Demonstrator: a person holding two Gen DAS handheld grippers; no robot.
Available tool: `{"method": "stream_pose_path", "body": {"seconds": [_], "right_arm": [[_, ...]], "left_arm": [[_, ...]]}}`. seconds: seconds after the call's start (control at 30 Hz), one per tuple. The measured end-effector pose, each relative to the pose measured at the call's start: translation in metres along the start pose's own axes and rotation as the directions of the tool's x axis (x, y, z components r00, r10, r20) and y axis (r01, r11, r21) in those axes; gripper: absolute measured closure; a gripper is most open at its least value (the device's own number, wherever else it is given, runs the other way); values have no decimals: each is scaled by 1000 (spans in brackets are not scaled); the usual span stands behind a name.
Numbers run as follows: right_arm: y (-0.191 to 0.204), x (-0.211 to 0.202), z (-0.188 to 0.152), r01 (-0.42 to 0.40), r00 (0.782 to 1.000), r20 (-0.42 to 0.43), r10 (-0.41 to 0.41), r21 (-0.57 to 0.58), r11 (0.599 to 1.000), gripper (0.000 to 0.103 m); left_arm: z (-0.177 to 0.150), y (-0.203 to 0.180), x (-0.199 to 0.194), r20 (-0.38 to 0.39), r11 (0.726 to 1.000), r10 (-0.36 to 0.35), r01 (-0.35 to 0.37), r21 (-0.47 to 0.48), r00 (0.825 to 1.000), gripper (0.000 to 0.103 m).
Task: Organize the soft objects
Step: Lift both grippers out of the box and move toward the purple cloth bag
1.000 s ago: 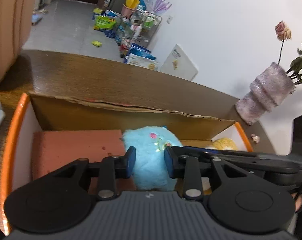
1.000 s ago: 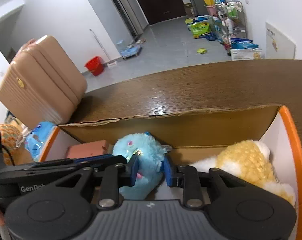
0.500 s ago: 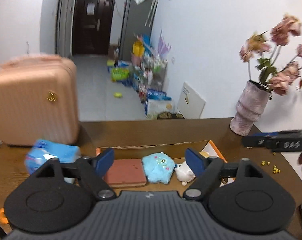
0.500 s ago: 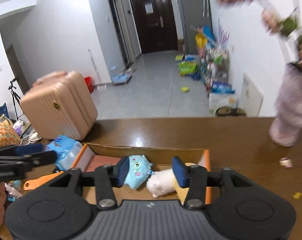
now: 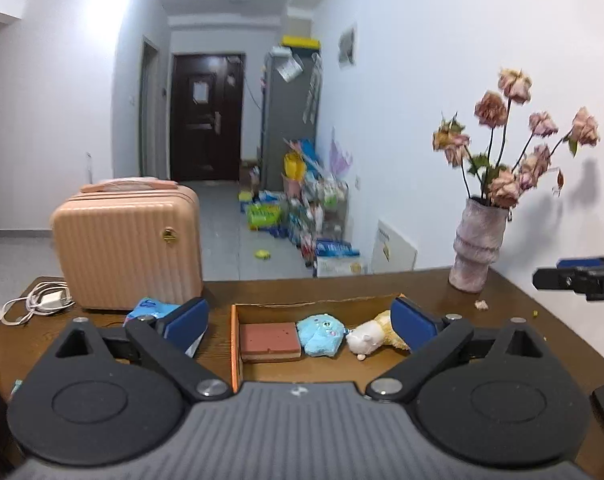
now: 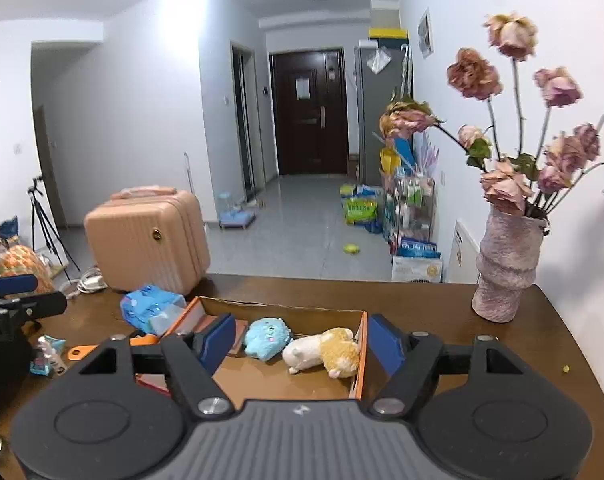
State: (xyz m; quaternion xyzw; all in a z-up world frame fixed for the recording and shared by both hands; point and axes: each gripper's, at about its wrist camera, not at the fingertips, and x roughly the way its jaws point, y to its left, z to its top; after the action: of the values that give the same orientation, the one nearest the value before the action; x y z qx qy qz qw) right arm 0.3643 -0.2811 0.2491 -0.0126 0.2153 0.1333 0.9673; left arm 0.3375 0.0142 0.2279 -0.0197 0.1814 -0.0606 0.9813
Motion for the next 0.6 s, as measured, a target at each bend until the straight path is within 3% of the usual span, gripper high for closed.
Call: {"method": "stream_pose_path", "body": {"seconds": [0.13,0.3,0.47,0.6], "right_arm": [[4,-37,-49,-43,995,89,43,0,999,29],[15,-73,-117,-37,988,148,40,-19,999,25],[29,-100,-187,-75,984,163,74,-1,997,22],[45,-112,-247,-51,994,102,48,28,998,21]], "left_arm": [[-50,-1,-36,56,1000,-4,4,1,998,1],[-131,-13,-74,114,995,78,-85,54,990,1],[-197,-17,-107,61,997,72,-72,-7,996,1],[-237,-16,-130,-10,996,75,-75,-40,997,1]]}}
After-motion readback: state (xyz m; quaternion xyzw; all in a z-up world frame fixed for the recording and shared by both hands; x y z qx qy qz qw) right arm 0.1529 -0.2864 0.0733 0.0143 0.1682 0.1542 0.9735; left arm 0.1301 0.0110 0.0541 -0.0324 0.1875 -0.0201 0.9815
